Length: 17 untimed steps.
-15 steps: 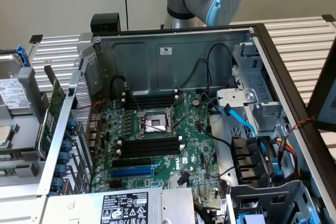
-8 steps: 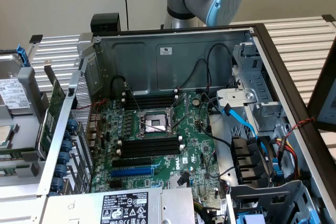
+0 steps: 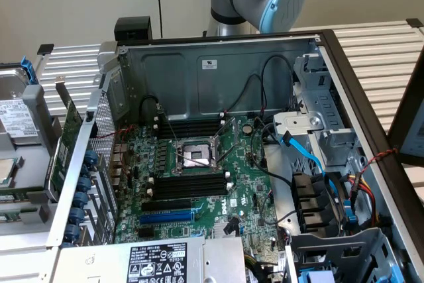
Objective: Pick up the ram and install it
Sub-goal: 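Pick up the ram and move it above insertion slot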
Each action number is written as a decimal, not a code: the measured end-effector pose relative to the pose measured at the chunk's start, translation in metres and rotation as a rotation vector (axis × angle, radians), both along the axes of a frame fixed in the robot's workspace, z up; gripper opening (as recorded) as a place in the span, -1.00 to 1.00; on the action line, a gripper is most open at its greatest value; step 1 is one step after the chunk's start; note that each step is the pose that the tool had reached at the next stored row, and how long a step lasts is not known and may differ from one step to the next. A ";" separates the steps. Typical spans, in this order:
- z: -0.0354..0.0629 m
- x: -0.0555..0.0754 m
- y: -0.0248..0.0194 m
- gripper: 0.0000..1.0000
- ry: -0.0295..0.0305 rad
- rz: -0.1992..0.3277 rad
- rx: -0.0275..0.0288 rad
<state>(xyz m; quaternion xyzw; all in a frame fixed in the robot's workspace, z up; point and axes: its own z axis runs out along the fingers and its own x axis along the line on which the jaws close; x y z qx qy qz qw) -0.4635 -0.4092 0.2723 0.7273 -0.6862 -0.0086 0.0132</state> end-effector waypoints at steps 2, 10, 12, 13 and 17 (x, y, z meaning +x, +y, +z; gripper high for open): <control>-0.0037 0.001 0.0001 -0.22 0.0001 0.000 0.0004; -0.0183 0.004 0.0000 -0.22 -0.0008 -0.003 0.0035; -0.0217 0.004 -0.0016 -0.22 -0.0007 -0.003 0.0044; -0.0235 0.004 -0.0029 -0.22 -0.0009 -0.004 0.0049; -0.0310 0.004 -0.0066 -0.22 -0.0024 -0.007 0.0075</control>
